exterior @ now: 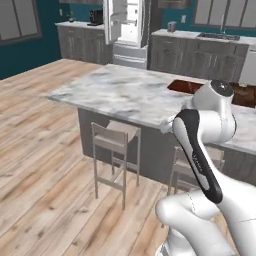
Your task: Take the cupcake and cake from the fridge and place them on the empty tray on the dining counter.
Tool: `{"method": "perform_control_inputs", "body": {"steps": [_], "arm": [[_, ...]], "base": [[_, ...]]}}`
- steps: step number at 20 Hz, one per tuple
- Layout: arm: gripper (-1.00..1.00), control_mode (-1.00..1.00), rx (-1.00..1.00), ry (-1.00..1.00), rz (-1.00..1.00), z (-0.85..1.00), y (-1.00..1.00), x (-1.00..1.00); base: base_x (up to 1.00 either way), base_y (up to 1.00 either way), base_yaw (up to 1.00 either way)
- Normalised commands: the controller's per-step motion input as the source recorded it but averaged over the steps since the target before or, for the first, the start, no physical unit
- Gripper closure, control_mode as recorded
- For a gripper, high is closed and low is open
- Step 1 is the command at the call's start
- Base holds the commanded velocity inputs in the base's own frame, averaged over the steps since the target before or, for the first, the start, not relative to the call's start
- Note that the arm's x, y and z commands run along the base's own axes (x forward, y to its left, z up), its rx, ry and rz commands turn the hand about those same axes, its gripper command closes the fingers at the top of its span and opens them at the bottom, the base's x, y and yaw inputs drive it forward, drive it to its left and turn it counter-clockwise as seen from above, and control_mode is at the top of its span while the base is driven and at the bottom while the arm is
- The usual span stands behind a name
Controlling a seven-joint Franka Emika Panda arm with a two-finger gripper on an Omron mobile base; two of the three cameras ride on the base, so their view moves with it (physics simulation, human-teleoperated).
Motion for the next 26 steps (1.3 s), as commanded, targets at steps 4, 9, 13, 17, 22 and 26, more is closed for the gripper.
{"method": "perform_control_inputs", "body": {"steps": [4, 9, 13, 17, 22, 26], "arm": [[-1.0, 1.0, 0.0, 0.0, 0.0, 0.0, 0.0, 0.0], [-1.0, 1.0, 0.0, 0.0, 0.0, 0.0, 0.0, 0.0], [-1.0, 1.0, 0.0, 0.0, 0.0, 0.0, 0.0, 0.0], [-1.0, 1.0, 0.0, 0.0, 0.0, 0.0, 0.0, 0.0], [-1.0, 1.0, 0.0, 0.0, 0.0, 0.0, 0.0, 0.0], [-1.0, 1.0, 0.0, 0.0, 0.0, 0.0, 0.0, 0.0]], "base": [[1.0, 1.0, 0.02], [0.93, 1.0, 0.0], [0.85, 1.0, 0.0], [0.81, 1.0, 0.0], [0.78, 1.0, 0.0], [0.77, 1.0, -0.02]]}}
